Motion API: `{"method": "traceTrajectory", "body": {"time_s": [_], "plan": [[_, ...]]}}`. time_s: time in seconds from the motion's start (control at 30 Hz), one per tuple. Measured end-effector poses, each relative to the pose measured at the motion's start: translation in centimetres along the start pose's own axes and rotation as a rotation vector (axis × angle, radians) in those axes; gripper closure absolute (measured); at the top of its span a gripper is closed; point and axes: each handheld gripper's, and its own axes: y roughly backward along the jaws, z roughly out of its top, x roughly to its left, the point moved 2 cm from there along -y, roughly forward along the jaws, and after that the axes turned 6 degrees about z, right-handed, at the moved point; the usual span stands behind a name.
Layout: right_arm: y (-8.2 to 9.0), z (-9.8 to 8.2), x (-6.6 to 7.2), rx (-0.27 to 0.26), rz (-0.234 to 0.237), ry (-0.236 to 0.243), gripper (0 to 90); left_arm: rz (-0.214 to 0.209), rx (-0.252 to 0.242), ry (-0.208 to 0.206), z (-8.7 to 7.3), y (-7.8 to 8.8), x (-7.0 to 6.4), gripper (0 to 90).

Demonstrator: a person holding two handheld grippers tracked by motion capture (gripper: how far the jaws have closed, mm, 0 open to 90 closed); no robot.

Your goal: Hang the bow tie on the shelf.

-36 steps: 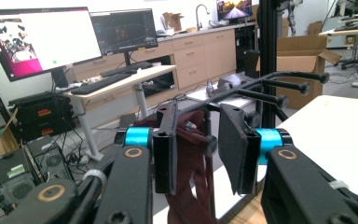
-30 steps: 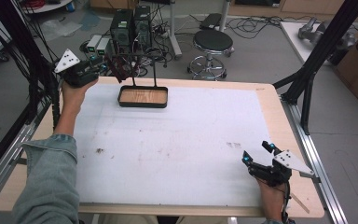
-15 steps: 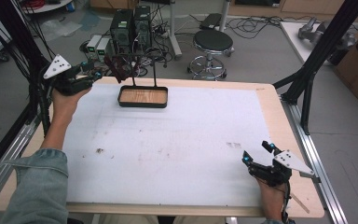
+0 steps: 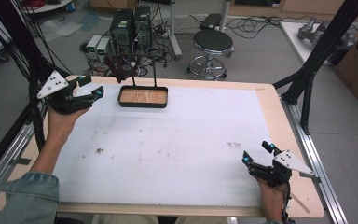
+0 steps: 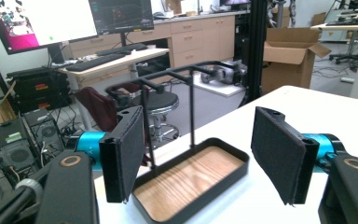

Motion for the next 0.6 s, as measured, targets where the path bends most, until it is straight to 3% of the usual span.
{"method": "traceTrajectory", "body": {"time_s": [0.2,0.47,0.6], "plan": [[0.0,0.0,0.0,0.005,0.000,-0.002,13.1,0.015,0.013,0.003,-0.5,1.8,-1.6,28.5],[0.0,0.0,0.1,0.006,-0.001,-0.003,13.1,0.049,0.036,0.068,-2.3,4.2,-2.6,23.9],[0.0,0.0,0.0,0.006,-0.001,0.003,13.1,0.062,0.056,0.061,-3.3,5.1,-3.4,23.1]]}}
